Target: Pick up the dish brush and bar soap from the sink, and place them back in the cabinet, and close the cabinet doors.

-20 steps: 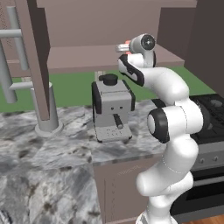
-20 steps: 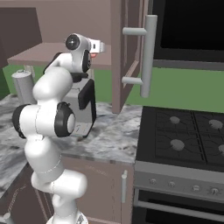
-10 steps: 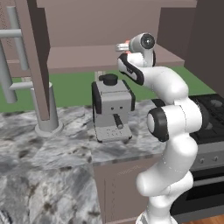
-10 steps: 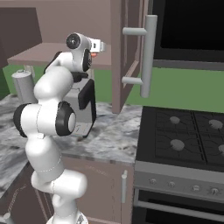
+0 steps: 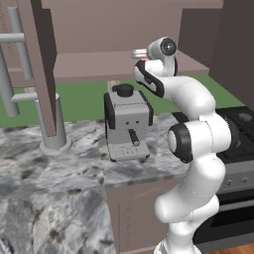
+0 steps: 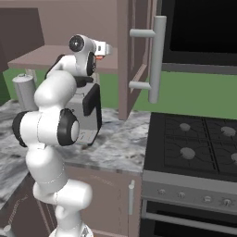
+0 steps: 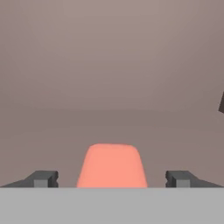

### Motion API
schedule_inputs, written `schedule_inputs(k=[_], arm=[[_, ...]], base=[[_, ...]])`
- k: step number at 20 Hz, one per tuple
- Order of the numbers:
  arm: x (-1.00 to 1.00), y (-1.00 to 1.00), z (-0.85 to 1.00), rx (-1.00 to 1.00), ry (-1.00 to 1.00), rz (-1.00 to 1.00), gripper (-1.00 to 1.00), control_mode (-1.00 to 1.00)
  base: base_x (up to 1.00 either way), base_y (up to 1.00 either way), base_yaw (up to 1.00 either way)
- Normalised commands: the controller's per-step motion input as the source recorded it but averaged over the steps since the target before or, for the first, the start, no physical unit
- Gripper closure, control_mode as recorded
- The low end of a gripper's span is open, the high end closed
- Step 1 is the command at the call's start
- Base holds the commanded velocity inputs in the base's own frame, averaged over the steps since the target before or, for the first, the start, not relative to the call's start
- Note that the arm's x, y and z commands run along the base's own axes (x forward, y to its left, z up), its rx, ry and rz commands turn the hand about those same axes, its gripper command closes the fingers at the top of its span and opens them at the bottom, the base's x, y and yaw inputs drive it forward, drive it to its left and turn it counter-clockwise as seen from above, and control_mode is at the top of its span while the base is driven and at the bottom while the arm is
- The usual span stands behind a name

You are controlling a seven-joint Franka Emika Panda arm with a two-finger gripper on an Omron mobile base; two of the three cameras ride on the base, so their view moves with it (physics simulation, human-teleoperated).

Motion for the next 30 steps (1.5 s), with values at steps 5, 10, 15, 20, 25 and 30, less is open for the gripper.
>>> schedule_inputs(k=[5, 10, 15, 20, 25, 30], arm=[[-0.49, 0.0, 0.0, 0.0, -0.02, 0.0, -1.0, -1.0], [-0.69, 0.0, 0.0, 0.0, 0.0, 0.0, -1.0, -1.0], [-0.64, 0.0, 0.0, 0.0, 0.0, 0.0, -1.0, -1.0], [-0.58, 0.0, 0.02, 0.0, 0.0, 0.0, -1.0, -1.0], [-0.59, 0.0, 0.07, 0.0, 0.01, 0.0, -1.0, -1.0], [-0.65, 0.0, 0.02, 0.0, 0.15, 0.0, -1.0, -1.0]], base=[[0.0, 0.0, 0.0], [0.0, 0.0, 0.0], [0.0, 0.0, 0.0], [0.0, 0.0, 0.0], [0.0, 0.0, 0.0], [0.0, 0.0, 0.0]])
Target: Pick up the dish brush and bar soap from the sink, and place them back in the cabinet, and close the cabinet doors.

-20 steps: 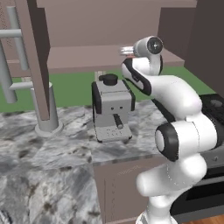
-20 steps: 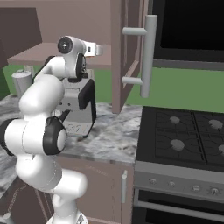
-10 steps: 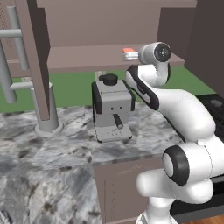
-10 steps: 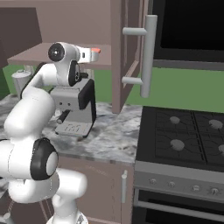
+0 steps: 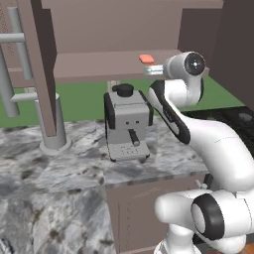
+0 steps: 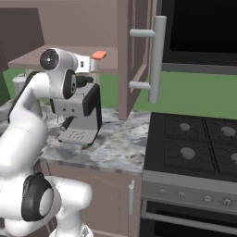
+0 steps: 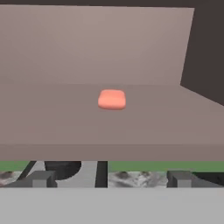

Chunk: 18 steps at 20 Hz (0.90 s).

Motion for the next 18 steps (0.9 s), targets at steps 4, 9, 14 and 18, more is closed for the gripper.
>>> schedule_inputs(k=[4, 9, 14, 18], arm=[[-0.7, 0.0, 0.0, 0.0, 0.23, 0.0, -1.0, -1.0], [-0.61, 0.0, 0.0, 0.0, 0.24, 0.0, -1.0, -1.0], [-0.55, 0.0, 0.0, 0.0, 0.2, 0.0, -1.0, -1.0], [-0.55, 0.0, -0.1, 0.0, 0.11, 0.0, -1.0, -1.0]], base=[[0.0, 0.0, 0.0], [0.0, 0.0, 0.0], [0.0, 0.0, 0.0], [0.0, 0.0, 0.0]])
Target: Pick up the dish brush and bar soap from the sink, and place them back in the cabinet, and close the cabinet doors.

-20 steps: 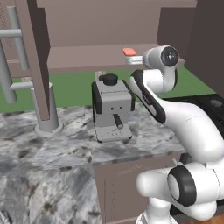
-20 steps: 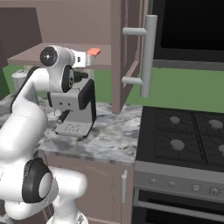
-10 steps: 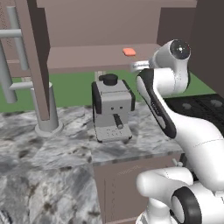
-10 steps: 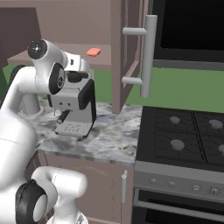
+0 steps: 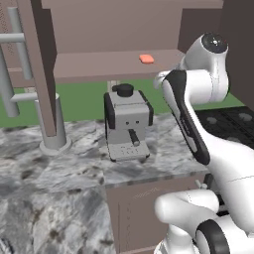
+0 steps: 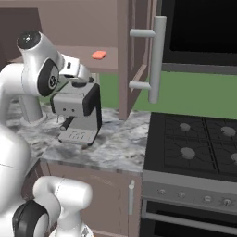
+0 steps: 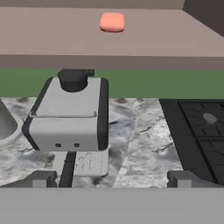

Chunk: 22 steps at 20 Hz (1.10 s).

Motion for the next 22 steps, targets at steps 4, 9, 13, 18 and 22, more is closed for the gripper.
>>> schedule_inputs(k=[4, 9, 13, 18, 22], arm=[[-0.51, 0.0, -0.21, 0.0, 0.06, 0.0, -1.0, -1.0], [-0.5, 0.0, -0.21, 0.0, 0.03, 0.0, -1.0, -1.0], [-0.44, 0.0, -0.13, 0.0, 0.03, 0.0, -1.0, -1.0], [-0.34, 0.0, 0.0, 0.0, 0.06, 0.0, -1.0, -1.0], [-0.28, 0.0, 0.0, 0.0, 0.16, 0.0, -1.0, -1.0]], base=[[0.0, 0.0, 0.0], [0.0, 0.0, 0.0], [0.0, 0.0, 0.0], [0.0, 0.0, 0.0], [0.0, 0.0, 0.0]])
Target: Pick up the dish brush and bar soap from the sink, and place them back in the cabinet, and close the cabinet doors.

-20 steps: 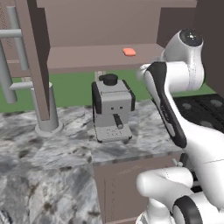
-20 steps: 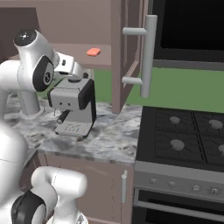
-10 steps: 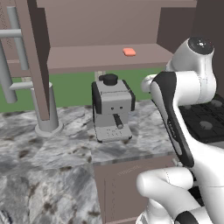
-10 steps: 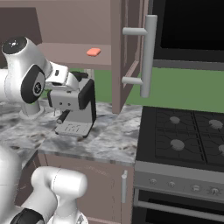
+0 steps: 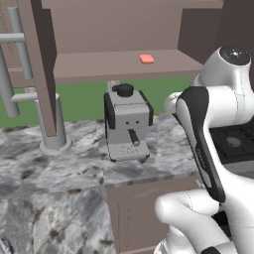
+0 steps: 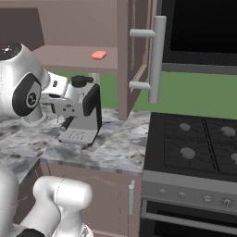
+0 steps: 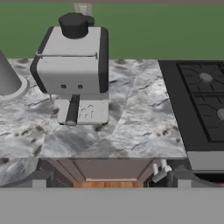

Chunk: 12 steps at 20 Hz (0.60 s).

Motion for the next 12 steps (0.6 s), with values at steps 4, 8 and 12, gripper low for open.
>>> schedule_inputs(k=[4, 8, 12], arm=[[-0.2, 0.0, 0.0, 0.0, 0.17, 0.0, -1.0, -1.0], [-0.15, 0.0, 0.0, 0.0, 0.15, 0.0, -1.0, -1.0], [-0.05, 0.0, 0.0, 0.0, 0.12, 0.0, -1.0, -1.0]], base=[[0.0, 0.0, 0.0], [0.0, 0.0, 0.0], [0.0, 0.0, 0.0]])
